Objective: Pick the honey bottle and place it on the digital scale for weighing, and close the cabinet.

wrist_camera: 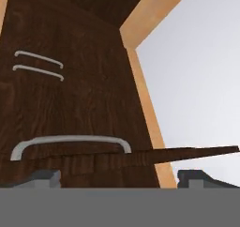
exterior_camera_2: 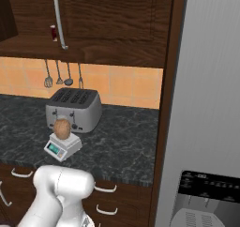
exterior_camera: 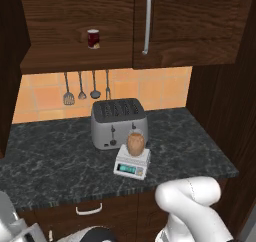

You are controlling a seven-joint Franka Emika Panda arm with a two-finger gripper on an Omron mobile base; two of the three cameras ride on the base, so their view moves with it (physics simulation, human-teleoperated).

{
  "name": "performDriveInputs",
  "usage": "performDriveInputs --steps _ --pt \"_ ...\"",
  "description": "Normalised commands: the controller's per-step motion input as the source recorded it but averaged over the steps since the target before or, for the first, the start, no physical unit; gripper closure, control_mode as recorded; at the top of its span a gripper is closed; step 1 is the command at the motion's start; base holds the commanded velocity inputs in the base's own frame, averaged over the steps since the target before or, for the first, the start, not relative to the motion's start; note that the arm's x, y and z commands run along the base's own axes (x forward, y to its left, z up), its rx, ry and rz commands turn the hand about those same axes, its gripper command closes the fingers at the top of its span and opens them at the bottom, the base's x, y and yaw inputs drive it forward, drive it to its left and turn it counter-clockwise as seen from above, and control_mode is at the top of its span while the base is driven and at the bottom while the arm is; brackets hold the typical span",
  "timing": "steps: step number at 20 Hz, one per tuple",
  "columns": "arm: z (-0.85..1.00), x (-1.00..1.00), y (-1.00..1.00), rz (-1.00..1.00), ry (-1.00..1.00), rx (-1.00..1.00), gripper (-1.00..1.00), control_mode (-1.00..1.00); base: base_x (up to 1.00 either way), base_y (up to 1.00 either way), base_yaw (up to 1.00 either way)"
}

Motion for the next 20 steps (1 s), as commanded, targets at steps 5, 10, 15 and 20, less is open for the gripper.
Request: performDriveInputs --steps 5,10,15,20 --pt "-0.02 0.81 0.97 0.00 0.03 0.04 -1.00 -1.00 0.00 0.00 0.00" --pt "-0.23 0.98 0.38 0.00 0.05 0.27 -1.00 -1.00 0.00 0.00 0.00" --pt "-0.31 0.91 0.07 0.00 0.00 0.30 -1.00 -1.00 0.00 0.00 0.00" --pt "-0.03 0.72 -0.11 -0.02 0.00 0.22 -1.00 -1.00 0.00 0.00 0.00"
